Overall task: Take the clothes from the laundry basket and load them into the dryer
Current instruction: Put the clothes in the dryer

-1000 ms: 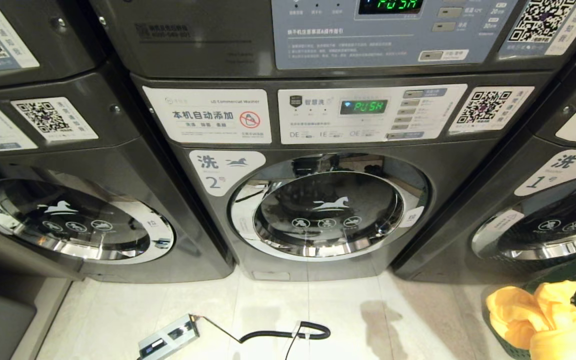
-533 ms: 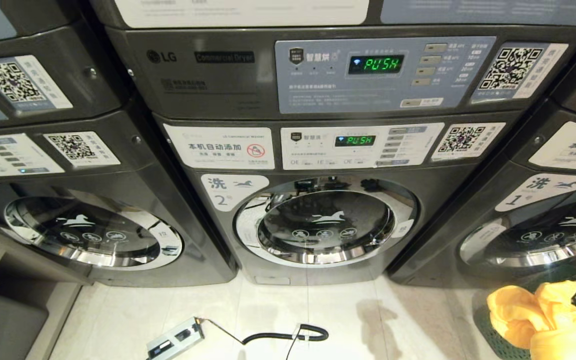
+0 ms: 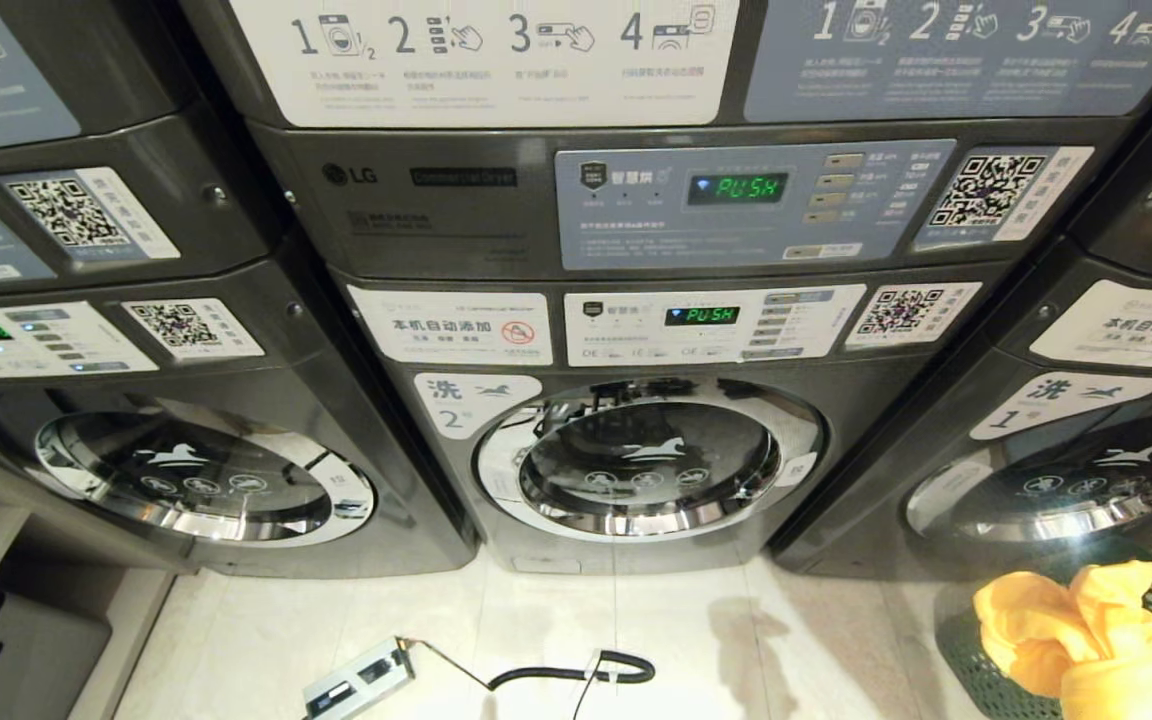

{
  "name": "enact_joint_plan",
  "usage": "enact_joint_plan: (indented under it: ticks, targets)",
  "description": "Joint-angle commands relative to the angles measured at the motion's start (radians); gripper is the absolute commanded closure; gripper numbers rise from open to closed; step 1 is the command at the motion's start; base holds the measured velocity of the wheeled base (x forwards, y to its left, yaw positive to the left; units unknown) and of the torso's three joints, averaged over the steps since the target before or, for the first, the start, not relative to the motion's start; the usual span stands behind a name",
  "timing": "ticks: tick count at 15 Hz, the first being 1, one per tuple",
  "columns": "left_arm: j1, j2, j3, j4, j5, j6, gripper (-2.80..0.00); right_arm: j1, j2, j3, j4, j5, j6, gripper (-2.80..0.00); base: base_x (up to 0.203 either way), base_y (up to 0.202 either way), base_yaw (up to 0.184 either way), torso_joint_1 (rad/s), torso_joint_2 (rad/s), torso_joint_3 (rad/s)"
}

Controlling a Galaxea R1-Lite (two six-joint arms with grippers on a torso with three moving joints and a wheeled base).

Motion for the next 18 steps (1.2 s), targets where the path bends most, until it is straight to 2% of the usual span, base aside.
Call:
enact_joint_plan:
  ticks: [1,11,18]
  targets:
    - [0.0,0.0,0.0,0.001,0.0,0.0,0.0,0.0,0.0,0.0,0.001,0.0,-0.001,0.0,0.0,0.0,0.0,0.164,-0.34,-0.162]
    - [0.0,0.0,0.0,0.001,0.0,0.0,0.0,0.0,0.0,0.0,0.001,0.0,-0.001,0.0,0.0,0.0,0.0,0.156,-0.32,-0.159]
    - [0.001,0.0,0.0,-0.001,0.0,0.0,0.0,0.001,0.0,0.0,0.001,0.0,-0.001,0.0,0.0,0.0,0.0,0.101,-0.2,-0.097]
